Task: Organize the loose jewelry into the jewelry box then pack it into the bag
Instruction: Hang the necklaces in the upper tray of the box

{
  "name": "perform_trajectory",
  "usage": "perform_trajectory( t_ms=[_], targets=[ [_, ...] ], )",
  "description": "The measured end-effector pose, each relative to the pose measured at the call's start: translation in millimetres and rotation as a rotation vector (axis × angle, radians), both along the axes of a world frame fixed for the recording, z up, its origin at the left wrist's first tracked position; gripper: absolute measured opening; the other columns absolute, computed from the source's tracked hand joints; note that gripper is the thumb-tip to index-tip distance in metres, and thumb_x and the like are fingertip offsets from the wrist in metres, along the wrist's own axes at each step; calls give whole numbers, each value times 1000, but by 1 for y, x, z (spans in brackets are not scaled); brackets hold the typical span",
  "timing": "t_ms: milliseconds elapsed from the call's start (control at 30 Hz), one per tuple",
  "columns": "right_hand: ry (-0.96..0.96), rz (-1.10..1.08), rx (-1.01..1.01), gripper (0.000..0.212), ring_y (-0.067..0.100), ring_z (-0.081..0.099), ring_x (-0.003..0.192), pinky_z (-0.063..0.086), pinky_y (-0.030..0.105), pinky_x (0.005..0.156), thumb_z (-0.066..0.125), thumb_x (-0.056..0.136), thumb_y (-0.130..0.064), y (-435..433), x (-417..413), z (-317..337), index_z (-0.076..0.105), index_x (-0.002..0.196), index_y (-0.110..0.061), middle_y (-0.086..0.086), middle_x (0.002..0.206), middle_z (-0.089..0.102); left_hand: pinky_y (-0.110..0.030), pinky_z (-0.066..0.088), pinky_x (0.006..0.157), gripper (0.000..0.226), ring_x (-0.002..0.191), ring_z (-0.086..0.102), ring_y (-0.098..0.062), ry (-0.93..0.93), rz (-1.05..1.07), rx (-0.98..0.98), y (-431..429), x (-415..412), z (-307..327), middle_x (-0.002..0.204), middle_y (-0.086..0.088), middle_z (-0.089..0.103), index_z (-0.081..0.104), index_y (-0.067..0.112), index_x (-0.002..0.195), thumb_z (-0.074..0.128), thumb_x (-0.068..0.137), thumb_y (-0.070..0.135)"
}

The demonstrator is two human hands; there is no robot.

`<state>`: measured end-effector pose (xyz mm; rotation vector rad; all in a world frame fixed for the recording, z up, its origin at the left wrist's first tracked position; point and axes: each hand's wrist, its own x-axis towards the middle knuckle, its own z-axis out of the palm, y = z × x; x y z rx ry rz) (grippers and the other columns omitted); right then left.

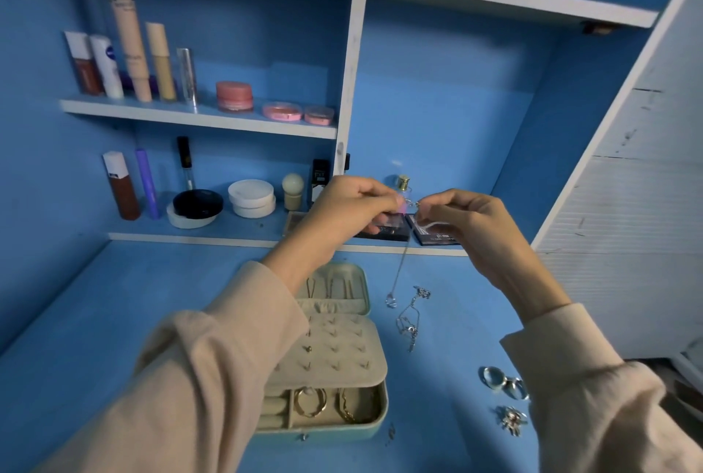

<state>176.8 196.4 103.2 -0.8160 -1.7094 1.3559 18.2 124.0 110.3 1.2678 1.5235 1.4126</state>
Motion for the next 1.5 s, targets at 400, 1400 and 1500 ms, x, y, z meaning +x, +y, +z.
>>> perform_trajectory(
  t_ms=[400,1400,1500],
  targets=[
    [38,20,-60,7,20,62,73,53,21,73,66,79,1,-4,-9,-1,69,75,-3,12,75,67,-22,57,64,5,70,70,-15,-518,-23,-3,1,3,-6,78,-6,72,65,5,88,63,88,9],
    [22,57,-39,6,21,61,77,51,20,66,57,87,-1,-16,-25,9,62,83,-1,17,83,66,-20,55,61,5,60,64,-11,-439,46,20,-10,-9,-4,69,1,65,63,13,85,62,90,12],
    [122,54,-72,14,23,63,73,53,24,69,51,89,2,-17,-27,13,57,78,-5,12,75,67,-22,53,59,3,53,53,-9,-440,-2,-4,-10,-12,-5,65,2,56,64,13,88,63,89,10]
  ],
)
